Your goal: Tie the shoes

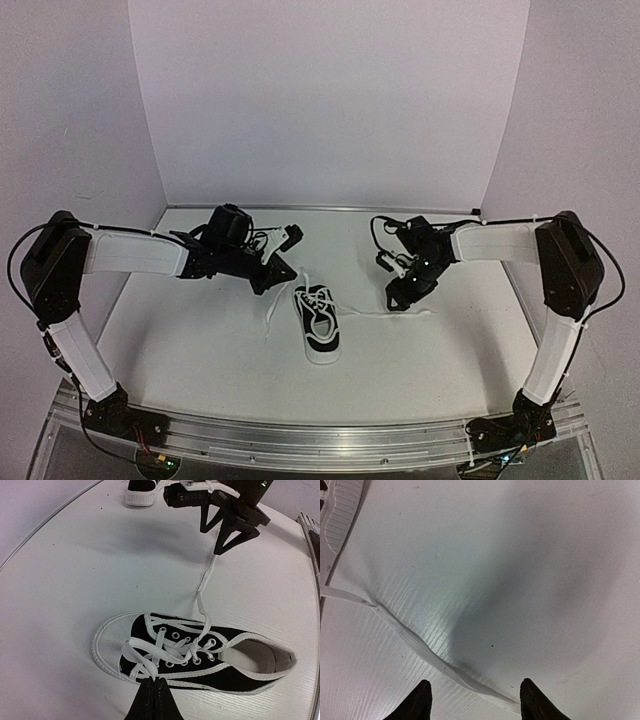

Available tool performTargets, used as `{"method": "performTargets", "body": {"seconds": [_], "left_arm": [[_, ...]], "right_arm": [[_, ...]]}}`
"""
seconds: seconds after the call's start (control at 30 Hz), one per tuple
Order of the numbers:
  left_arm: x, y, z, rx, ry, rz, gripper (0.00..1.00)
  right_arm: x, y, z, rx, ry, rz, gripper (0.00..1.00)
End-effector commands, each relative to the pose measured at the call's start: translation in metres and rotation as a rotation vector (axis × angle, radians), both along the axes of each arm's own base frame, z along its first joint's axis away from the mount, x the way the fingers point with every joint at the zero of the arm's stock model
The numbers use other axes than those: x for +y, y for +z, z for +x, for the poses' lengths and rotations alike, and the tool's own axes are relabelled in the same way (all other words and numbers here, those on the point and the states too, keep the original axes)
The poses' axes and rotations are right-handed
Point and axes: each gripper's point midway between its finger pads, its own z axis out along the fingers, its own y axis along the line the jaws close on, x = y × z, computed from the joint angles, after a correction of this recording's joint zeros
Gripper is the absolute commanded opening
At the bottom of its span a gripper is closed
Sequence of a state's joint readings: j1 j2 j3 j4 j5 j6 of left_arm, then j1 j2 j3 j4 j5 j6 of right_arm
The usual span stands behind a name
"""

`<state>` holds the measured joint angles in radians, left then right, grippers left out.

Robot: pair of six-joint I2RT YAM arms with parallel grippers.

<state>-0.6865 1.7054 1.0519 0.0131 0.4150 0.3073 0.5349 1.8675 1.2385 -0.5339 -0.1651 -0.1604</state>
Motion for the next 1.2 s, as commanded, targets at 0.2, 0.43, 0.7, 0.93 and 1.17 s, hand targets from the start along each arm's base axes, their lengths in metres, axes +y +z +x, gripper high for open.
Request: {"method": "performTargets", "body": {"seconds": [0.2,0.43,0.7,0.93,1.17], "left_arm": [[-0.011,0.006,0.000,-0.014,-0.029,-0.047,0.00],[-0.010,0.005,-0.002,-0.016,-0.038,-0.041,0.00],[-0.008,0.011,-0.006,-0.076,-0.055,-0.069,0.00],[-0.012,0.019,-0.016,-0.166,-0.077,-0.142,0.00],[-0.016,0.026,-0.024,-0.230,-0.071,-0.193,0.00]], "right_arm": [[-0.024,-0.023,-0.022,0.042,-0.007,-0.232,0.67],[-0.041,-0.040,-0.020,0.042,-0.046,-0.330,0.67],[-0.030,-0.066,-0.029,0.120,-0.013,-0.286,0.20],[0.019,0.005,0.017,-0.050,-0.045,-0.054,0.00],[0.070,0.101,0.063,-0.231,-0.020,0.188,0.00]]}}
